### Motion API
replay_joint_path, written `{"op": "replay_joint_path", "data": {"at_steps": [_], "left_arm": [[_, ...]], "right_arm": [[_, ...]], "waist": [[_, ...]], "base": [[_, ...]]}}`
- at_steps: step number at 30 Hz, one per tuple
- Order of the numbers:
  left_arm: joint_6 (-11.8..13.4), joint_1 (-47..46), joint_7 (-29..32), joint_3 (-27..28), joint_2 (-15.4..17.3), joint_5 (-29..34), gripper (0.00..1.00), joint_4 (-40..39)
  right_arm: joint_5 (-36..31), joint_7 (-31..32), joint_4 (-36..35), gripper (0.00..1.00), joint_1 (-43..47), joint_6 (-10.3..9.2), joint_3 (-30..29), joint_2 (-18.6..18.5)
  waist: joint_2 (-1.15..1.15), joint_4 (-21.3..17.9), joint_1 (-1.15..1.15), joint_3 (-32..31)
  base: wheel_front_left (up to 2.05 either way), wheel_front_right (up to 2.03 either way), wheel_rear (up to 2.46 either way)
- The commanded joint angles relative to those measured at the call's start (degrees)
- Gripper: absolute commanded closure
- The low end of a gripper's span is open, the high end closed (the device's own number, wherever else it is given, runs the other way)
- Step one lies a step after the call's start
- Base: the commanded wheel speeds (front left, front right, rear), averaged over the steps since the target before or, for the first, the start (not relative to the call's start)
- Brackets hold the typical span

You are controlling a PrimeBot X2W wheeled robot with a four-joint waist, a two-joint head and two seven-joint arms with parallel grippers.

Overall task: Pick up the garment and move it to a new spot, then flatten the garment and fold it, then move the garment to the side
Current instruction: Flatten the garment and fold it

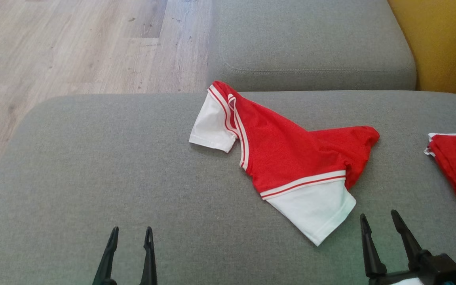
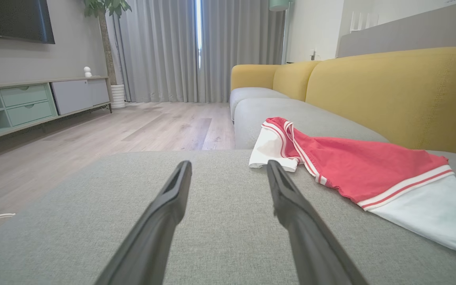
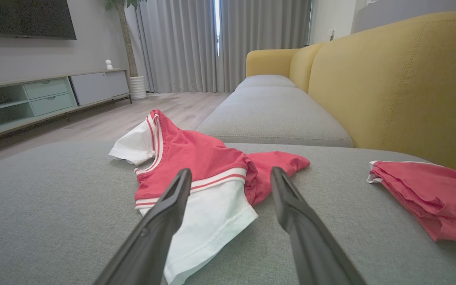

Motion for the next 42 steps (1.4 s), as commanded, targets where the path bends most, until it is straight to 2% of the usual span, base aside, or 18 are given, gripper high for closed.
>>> {"op": "replay_joint_path", "data": {"at_steps": [1,25,35,42], "left_arm": [[-0.50,-2.13,-0.47,2.17,-0.72,0.96,0.00,-2.05],[-1.10,-2.16,-0.47,3.70,-0.92,1.81,0.00,-0.73],[-0.73,-2.69,-0.47,3.38,-0.94,1.51,0.00,-0.49],[-0.49,-2.59,-0.47,2.13,-0.94,0.14,0.00,0.56]], "right_arm": [[0.28,-0.37,-1.58,0.00,-1.29,-0.04,1.40,-0.39],[0.78,-0.37,-1.67,0.00,-0.83,-0.04,3.40,-0.39],[0.18,-0.37,-1.89,0.00,-1.27,-0.04,4.45,-0.39],[-0.91,-0.37,-2.11,0.00,-2.13,-0.04,5.26,-0.39]], "waist": [[0.00,-0.06,0.00,-0.05],[0.00,-1.98,0.00,0.66],[0.00,-3.92,0.00,1.77],[0.00,-6.75,0.00,2.76]], "base": [[0.00,0.00,0.00],[0.00,0.00,0.00],[0.00,0.00,0.00],[0.00,0.00,0.00]]}}
